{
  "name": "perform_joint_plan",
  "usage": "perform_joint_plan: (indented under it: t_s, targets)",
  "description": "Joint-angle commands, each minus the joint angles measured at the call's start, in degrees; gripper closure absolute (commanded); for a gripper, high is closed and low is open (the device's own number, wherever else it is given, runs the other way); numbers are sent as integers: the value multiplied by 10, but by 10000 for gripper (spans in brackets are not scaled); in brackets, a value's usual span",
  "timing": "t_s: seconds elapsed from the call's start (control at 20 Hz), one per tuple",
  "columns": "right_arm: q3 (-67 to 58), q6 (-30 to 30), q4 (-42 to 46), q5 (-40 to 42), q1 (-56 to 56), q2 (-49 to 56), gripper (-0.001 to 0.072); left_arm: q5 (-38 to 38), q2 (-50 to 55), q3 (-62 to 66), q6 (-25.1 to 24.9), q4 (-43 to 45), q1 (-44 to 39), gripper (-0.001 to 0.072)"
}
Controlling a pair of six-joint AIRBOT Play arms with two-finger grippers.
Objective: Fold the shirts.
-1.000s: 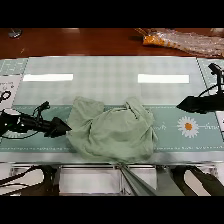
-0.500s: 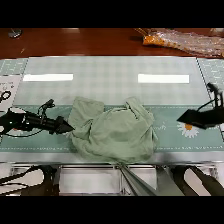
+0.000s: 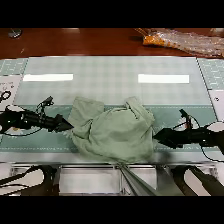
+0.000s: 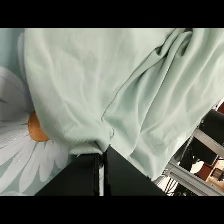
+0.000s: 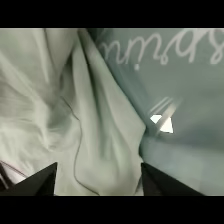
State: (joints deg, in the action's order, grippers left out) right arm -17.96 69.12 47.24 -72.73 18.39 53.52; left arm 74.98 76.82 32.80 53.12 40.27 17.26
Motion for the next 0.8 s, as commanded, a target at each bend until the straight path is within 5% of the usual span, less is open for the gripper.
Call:
perform_joint_plan:
  t_s: [0.0,0.25,0.4,0.5,0.75]
  targets:
    - [10,66,31,67,-83,0,138,1,-13,13,0,-1,0,686]
    - [10,119,5,147,-172,0,340,1,-15,25,-2,-1,0,686]
    - [6,104,-52,183,-212,0,667,9,-20,47,-13,-9,0,686]
    - [-40,63,-67,149,-214,-5,692,23,-52,87,-17,-27,0,688]
    - [-341,88,-13,141,-214,-99,693,-8,-229,331,18,-105,4,688]
